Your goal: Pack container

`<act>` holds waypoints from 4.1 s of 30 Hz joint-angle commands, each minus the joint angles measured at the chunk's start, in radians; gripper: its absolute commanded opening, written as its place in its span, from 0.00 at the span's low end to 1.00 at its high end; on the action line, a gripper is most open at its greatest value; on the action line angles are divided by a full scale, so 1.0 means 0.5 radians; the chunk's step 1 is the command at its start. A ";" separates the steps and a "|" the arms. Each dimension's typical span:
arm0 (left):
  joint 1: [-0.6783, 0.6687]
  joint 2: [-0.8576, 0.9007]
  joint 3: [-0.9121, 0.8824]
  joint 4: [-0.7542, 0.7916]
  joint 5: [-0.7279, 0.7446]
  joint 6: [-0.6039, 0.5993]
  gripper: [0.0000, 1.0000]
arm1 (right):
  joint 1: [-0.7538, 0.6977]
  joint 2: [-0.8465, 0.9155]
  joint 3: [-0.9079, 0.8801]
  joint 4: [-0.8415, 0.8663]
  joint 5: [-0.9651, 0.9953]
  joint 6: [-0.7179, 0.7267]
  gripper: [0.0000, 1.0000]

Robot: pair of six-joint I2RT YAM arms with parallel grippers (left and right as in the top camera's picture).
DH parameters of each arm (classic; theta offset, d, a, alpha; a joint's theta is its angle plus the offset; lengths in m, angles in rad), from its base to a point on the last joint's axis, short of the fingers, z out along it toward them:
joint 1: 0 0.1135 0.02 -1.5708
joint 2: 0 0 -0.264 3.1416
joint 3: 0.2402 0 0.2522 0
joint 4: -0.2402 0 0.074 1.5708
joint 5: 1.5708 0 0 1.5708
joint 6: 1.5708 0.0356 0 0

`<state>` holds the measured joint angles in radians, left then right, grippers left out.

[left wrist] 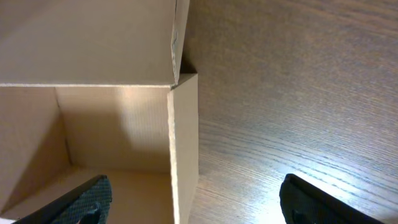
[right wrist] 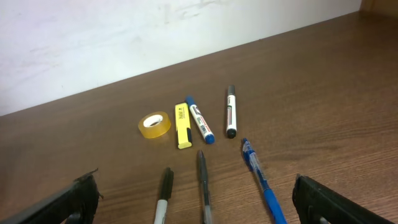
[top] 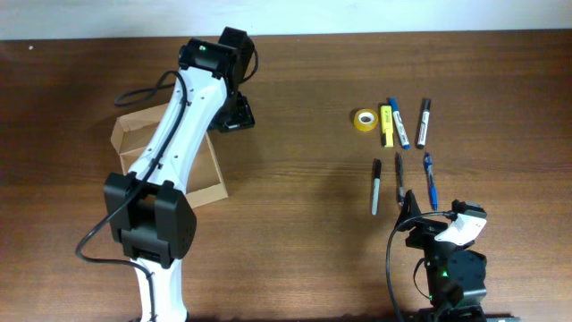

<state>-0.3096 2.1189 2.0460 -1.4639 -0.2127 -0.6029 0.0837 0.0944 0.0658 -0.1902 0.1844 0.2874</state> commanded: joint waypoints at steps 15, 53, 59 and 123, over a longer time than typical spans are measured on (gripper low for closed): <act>0.187 0.003 -0.885 0.764 0.640 0.171 0.12 | -0.013 -0.015 -0.012 -0.008 -0.003 0.005 0.99; -0.567 0.375 0.017 0.799 0.294 0.025 0.13 | -0.013 -0.015 -0.012 -0.008 -0.002 0.005 0.99; -0.567 0.375 0.024 0.817 0.298 0.027 0.57 | -0.013 -0.015 -0.012 -0.008 -0.002 0.005 0.99; 0.965 0.758 1.697 -0.394 0.043 0.484 1.00 | 0.110 3.037 3.081 -1.366 -0.555 -0.359 0.99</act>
<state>0.1707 2.4985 2.8895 -1.6600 -0.1810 -0.3729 0.1032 1.5043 1.5131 -0.8478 -0.1223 0.1120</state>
